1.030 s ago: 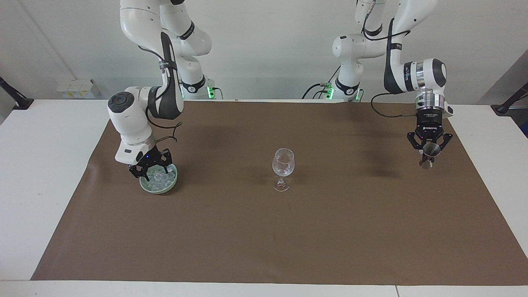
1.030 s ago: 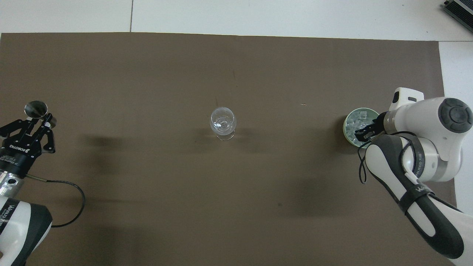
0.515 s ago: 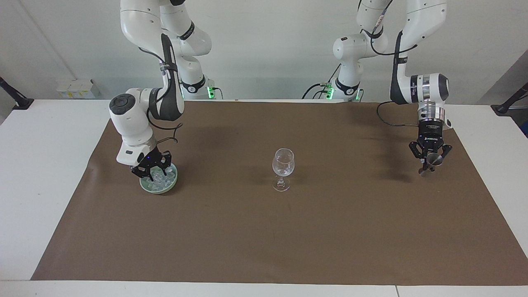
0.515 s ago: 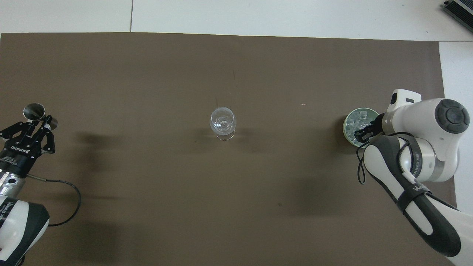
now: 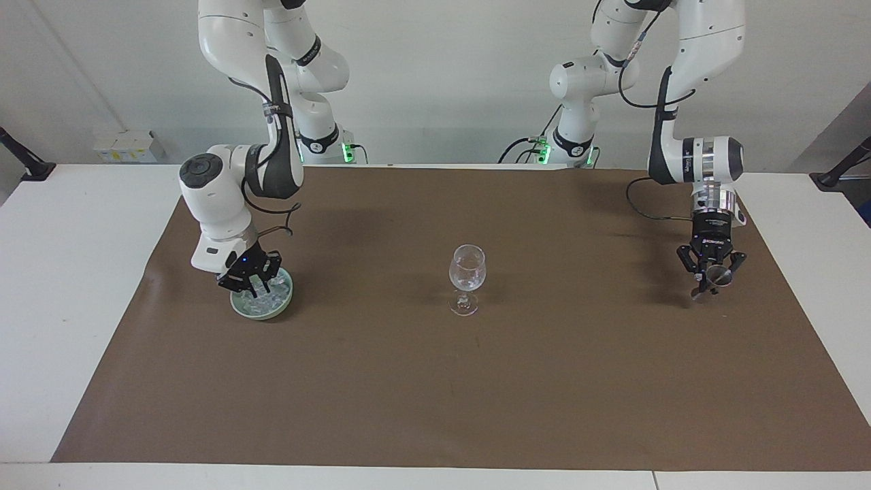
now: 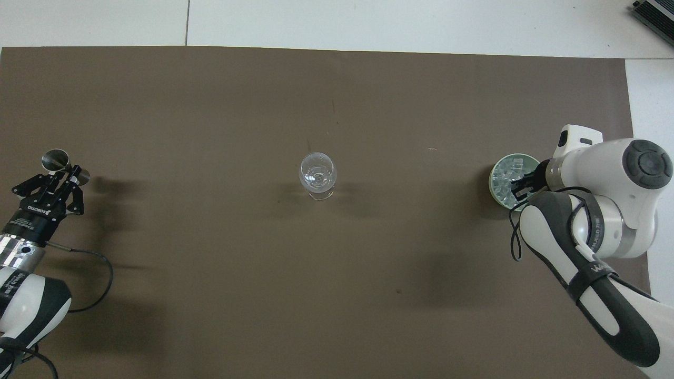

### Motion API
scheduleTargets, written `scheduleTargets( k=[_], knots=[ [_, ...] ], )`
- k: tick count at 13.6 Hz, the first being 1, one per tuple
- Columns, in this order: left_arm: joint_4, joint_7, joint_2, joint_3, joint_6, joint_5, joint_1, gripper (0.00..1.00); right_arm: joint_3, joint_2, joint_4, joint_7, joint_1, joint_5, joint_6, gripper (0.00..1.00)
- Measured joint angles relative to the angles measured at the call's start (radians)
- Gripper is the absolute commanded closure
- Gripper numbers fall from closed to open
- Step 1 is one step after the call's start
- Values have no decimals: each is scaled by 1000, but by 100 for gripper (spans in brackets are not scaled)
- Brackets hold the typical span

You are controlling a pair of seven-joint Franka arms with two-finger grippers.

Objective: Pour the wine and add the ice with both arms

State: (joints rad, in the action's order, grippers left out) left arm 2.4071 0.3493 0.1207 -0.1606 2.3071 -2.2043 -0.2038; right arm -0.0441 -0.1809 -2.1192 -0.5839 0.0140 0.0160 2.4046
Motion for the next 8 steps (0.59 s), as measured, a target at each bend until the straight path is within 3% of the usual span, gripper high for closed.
scheduleTargets(
  k=[4,8],
  knots=[
    [-22,88,28,3,-4,-2,-2,100,2,24,87,13,0,-88,-139,100],
    [-35,121,49,12,-5,-36,-1,100,15,64,171,165,0,-98,-251,100]
  ],
)
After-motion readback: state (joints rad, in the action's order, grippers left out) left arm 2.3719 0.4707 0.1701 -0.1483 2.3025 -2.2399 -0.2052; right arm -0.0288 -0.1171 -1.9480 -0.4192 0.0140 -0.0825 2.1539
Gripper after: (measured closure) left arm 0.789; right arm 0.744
